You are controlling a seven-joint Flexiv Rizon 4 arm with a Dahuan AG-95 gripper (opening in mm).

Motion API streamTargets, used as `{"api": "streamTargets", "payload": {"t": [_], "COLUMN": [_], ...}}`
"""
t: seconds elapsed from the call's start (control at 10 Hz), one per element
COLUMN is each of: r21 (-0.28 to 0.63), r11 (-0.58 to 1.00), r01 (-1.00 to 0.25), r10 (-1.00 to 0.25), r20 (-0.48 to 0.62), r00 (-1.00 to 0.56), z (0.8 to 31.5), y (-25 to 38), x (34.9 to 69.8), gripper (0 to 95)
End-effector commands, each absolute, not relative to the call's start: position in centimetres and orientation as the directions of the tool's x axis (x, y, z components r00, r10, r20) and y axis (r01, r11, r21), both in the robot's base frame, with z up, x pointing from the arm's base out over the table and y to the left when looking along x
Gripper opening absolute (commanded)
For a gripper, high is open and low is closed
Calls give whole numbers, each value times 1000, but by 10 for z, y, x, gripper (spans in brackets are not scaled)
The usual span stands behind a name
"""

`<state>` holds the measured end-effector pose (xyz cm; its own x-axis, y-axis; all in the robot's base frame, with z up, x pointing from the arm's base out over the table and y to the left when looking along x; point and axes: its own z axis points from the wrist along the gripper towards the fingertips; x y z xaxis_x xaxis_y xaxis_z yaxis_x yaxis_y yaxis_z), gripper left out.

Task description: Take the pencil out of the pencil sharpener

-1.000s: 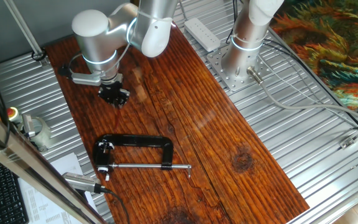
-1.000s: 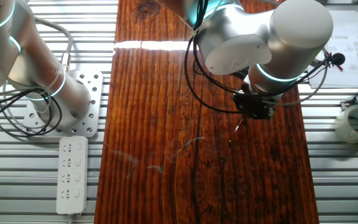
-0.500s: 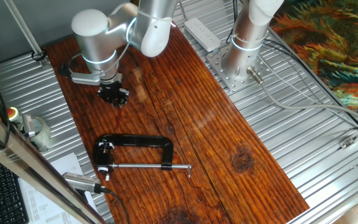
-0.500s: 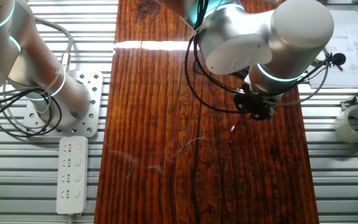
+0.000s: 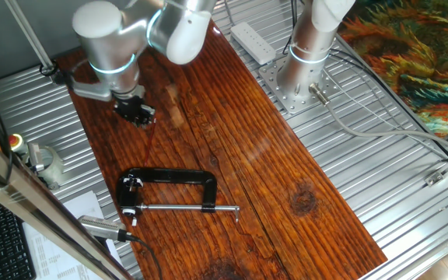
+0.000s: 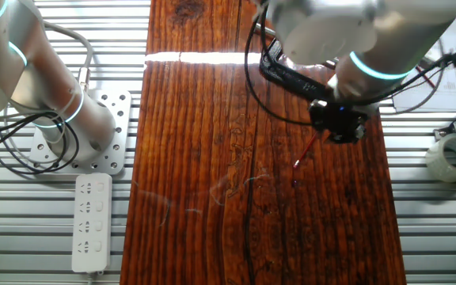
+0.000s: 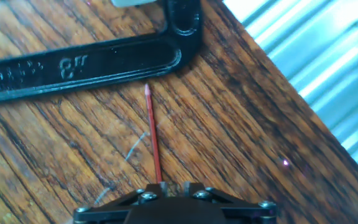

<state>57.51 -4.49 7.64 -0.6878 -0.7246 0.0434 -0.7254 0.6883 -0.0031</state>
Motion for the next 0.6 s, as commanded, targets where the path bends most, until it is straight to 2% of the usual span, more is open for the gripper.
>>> {"api": "streamTargets", "payload": {"t": [0.1, 0.3, 0.6], "r21": [-19, -25, -25], "r11": [854, 955, 996], "r01": [-520, -296, -89], "r10": [-518, -295, -88], "r20": [50, 59, 58], "r00": [-854, -954, -994], "z": [108, 133, 151], "y": [-53, -71, -92], "x": [588, 593, 593], "gripper": [0, 0, 0]}}
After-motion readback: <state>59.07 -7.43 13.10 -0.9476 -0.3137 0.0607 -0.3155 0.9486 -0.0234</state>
